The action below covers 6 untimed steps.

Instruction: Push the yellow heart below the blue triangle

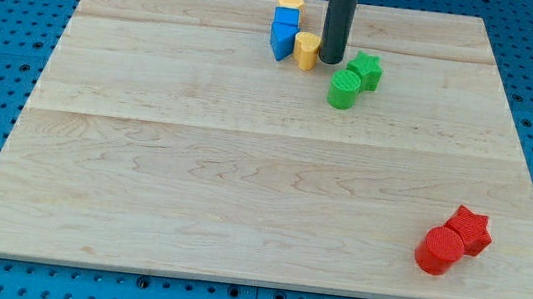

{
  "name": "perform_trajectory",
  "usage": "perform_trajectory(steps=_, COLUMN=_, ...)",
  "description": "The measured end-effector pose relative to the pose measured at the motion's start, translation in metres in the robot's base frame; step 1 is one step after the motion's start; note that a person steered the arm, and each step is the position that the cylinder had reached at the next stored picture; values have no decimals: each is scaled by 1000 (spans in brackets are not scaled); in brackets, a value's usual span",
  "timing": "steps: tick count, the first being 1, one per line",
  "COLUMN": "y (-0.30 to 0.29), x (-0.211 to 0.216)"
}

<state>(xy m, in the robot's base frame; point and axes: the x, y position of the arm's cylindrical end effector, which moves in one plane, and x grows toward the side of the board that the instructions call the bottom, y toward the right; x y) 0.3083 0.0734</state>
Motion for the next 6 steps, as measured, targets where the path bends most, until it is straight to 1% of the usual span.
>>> perform_trajectory(steps=1, y=11, x=-6)
perform_trajectory(steps=3, y=7, x=-14)
perform_trajectory(steps=5, y=-15, x=-18)
perform_trajectory(steps=6, y=-22, x=-28)
